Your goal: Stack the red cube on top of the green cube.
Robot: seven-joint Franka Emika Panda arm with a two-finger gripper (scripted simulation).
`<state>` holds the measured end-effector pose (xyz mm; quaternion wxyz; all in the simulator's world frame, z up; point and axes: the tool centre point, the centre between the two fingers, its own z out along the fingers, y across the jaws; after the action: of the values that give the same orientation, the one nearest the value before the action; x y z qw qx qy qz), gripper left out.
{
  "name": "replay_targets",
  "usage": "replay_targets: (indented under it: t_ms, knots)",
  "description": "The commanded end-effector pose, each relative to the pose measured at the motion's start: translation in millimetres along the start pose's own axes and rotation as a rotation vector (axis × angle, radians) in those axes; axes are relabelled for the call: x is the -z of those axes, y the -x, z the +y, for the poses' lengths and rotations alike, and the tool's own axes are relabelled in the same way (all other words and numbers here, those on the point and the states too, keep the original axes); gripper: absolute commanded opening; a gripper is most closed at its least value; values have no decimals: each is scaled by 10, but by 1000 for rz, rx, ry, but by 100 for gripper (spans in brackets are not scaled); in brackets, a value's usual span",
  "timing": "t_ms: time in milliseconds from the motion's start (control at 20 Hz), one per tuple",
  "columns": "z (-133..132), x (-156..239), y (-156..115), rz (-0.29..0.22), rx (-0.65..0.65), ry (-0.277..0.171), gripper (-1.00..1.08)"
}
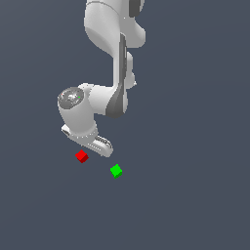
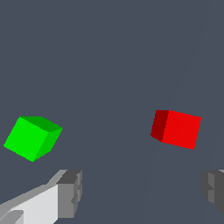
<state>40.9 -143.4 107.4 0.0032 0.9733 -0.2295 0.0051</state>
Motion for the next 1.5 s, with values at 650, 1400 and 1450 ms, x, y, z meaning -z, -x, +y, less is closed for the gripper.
replay_targets:
  t_ms: [650, 1400, 1450]
  knots:
    - [633, -376, -249, -12, -228, -1, 100]
    - [639, -883, -240, -12, -234, -3, 100]
    - [639, -882, -244, -12, -234, -3, 100]
